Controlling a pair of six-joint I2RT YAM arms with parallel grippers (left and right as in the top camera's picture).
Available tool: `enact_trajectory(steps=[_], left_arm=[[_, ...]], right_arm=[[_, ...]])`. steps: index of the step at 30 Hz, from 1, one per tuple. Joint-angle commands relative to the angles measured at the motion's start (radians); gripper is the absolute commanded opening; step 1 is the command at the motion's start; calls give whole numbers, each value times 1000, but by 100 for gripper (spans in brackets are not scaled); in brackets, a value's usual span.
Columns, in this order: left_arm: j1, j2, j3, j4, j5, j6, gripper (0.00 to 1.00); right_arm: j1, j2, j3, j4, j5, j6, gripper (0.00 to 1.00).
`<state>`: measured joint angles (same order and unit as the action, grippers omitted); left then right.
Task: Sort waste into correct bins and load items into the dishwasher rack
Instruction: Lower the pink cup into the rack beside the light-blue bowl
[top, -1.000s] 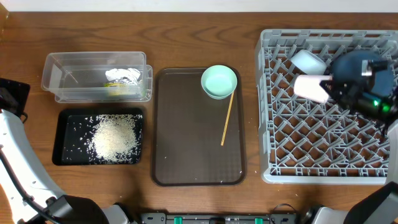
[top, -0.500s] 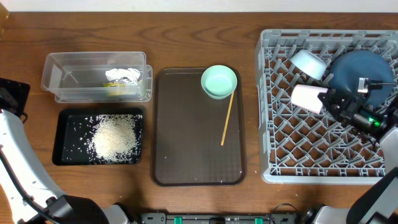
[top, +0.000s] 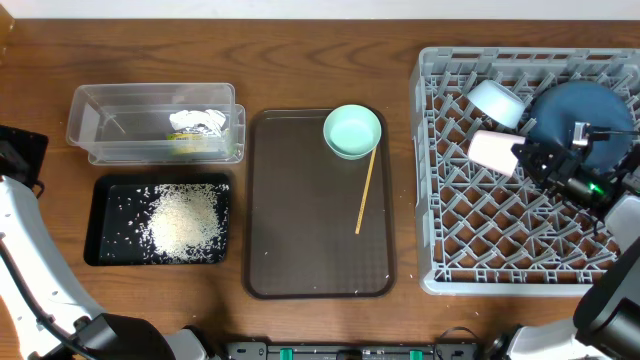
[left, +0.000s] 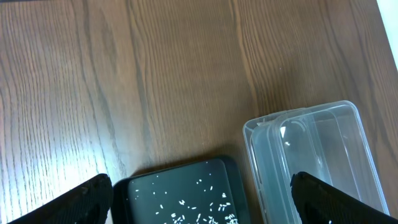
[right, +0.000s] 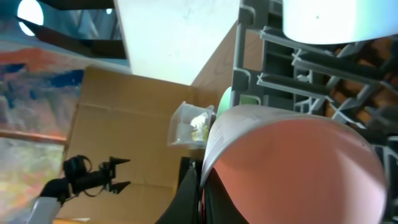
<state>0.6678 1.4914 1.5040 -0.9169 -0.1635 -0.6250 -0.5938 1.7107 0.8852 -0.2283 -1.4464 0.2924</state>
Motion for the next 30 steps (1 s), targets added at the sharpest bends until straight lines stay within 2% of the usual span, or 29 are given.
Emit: enact_trajectory(steps=[1, 10, 21, 26, 27, 29, 30], left_arm=[[4, 4, 5, -3, -3, -1, 94], [4, 4, 5, -3, -3, -1, 94], [4, 4, 5, -3, -3, -1, 94], [4, 4, 5, -3, -3, -1, 94], [4, 4, 5, -3, -3, -1, 94], [4, 4, 5, -3, -3, -1, 94], [4, 4, 5, -3, -3, -1, 94]], right_arm=[[19, 23, -5, 3, -51, 11, 1], [-2, 32, -5, -2, -26, 60, 1], [-10, -94, -5, -184, 321, 58, 1], [-10, -234, -4, -253, 428, 60, 14], [-10, -264, -4, -280, 472, 61, 19], [-10, -317, -4, -336, 553, 67, 40], [-10, -335, -4, -356, 574, 66, 47]])
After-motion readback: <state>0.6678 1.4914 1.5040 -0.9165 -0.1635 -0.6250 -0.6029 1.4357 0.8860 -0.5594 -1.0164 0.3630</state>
